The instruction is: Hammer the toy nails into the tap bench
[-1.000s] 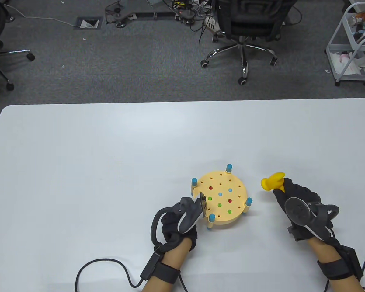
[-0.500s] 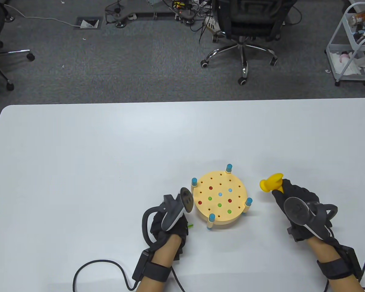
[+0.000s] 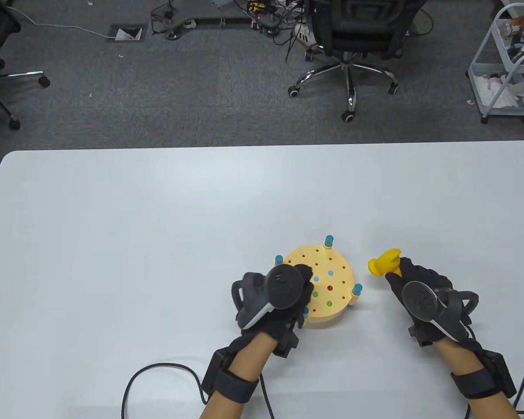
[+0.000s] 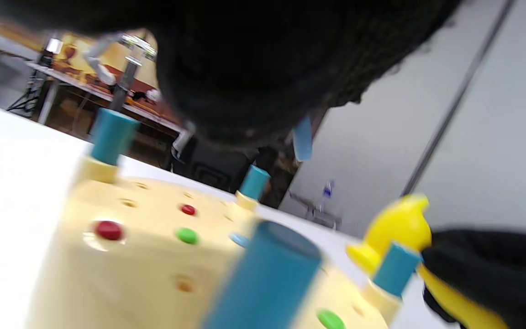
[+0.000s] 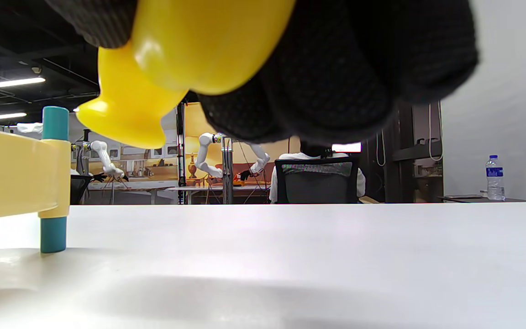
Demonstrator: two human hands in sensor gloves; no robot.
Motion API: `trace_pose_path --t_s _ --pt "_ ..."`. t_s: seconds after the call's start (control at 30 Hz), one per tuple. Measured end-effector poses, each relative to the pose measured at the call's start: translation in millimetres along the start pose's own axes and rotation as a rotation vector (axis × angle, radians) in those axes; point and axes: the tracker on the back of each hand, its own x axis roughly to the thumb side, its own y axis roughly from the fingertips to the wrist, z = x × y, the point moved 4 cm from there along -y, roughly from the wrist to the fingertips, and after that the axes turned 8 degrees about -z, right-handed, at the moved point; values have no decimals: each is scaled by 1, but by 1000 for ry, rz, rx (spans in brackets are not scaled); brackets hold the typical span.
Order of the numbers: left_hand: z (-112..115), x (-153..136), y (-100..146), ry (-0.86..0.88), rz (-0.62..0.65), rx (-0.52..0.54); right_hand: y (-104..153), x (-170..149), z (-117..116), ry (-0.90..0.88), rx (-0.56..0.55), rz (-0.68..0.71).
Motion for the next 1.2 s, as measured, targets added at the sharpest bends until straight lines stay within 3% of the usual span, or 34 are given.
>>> trace_pose_path --t_s 0.17,0.27,0.53,1.2 --pt "21 52 -29 -281 -28 -78 0 -1 0 -7 13 4" --pt "30 63 -43 -301 -100 -155 -1 -2 0 -11 17 6" --pt "43 67 -61 -353 -245 -197 -2 -5 0 -26 28 1" --pt "61 71 -66 -399 -242 -208 -1 -3 -2 -25 37 19"
